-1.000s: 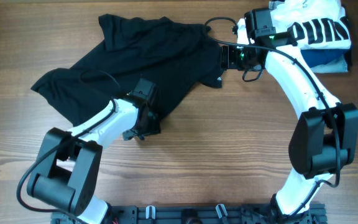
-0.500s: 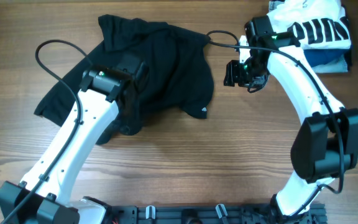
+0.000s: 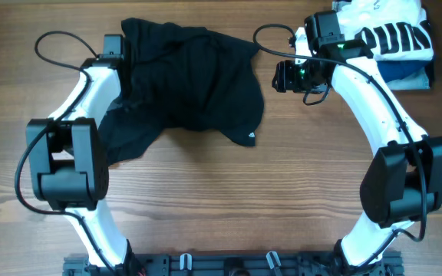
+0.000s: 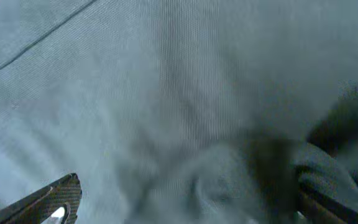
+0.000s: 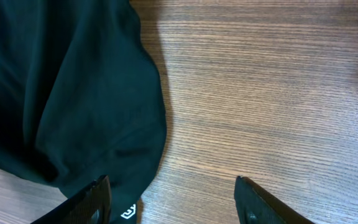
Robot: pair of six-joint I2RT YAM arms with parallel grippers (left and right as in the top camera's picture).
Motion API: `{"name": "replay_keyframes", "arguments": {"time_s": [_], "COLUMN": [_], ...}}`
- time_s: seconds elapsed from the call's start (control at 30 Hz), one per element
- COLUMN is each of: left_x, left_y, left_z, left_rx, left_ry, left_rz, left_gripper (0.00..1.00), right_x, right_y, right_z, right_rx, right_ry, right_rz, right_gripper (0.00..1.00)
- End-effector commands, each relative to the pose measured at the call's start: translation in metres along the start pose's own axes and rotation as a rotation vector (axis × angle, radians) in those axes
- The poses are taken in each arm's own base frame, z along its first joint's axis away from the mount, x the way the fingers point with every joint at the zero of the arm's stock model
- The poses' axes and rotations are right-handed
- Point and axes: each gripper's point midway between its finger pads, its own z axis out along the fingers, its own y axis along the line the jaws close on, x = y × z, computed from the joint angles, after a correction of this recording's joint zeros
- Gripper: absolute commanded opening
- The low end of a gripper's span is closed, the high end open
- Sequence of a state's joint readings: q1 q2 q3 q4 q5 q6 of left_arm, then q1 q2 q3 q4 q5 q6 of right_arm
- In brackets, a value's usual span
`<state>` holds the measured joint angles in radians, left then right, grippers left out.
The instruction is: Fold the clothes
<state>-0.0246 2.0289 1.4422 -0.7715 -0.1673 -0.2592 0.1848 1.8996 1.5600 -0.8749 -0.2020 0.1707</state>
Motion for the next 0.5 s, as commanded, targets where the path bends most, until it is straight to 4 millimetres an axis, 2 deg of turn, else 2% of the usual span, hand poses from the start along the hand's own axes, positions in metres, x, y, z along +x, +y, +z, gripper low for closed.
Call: {"name": "replay_keyframes", "arguments": {"time_s": [0.0,0.07,0.1,0.17,0.27,0.4,0.47], "left_x": [-0.010,0.012,0.025,0.044,0.072,0.073,0.064], "left_y": [-0.027,-0.051,-0.058,-0.065,-0.067,-0.076,-0.083], "left_z": [-0.071,-0.076,-0.071,-0.058,-0.031,0.000,0.005], "left_rx": [0.066,0.102,0.094,0.082,0.086,0.128,0.149], "left_ry": [-0.112,-0.063,-0.028,0.014,0.057,-0.042,-0.110], "left_rz": [0.074,0.139,0.173,0.210,0.309,0.431,0.440], "left_gripper": [0.99,0.89,0.88,0.85,0.73,0.71,0.71], "right_x": [-0.006,-0.006,-0.007,-0.009,-0.013,-0.017,-0.017], "right_y": [0.002,0.002,0.002,0.003,0.004,0.004,0.004], "right_z": [-0.011,-0.011,-0.011,-0.011,-0.011,-0.011,-0.011], "right_rx": [-0.012,-0.013,-0.013,-0.015,-0.017,-0.020,-0.020], "right_ry": [-0.031,-0.034,-0.037,-0.046,-0.061,-0.077,-0.077], "right_rz": [-0.014,-0.013,-0.014,-0.016,-0.019,-0.022,-0.022], "right_gripper": [0.65,0.65,0.65,0.65,0.65,0.65,0.65]}}
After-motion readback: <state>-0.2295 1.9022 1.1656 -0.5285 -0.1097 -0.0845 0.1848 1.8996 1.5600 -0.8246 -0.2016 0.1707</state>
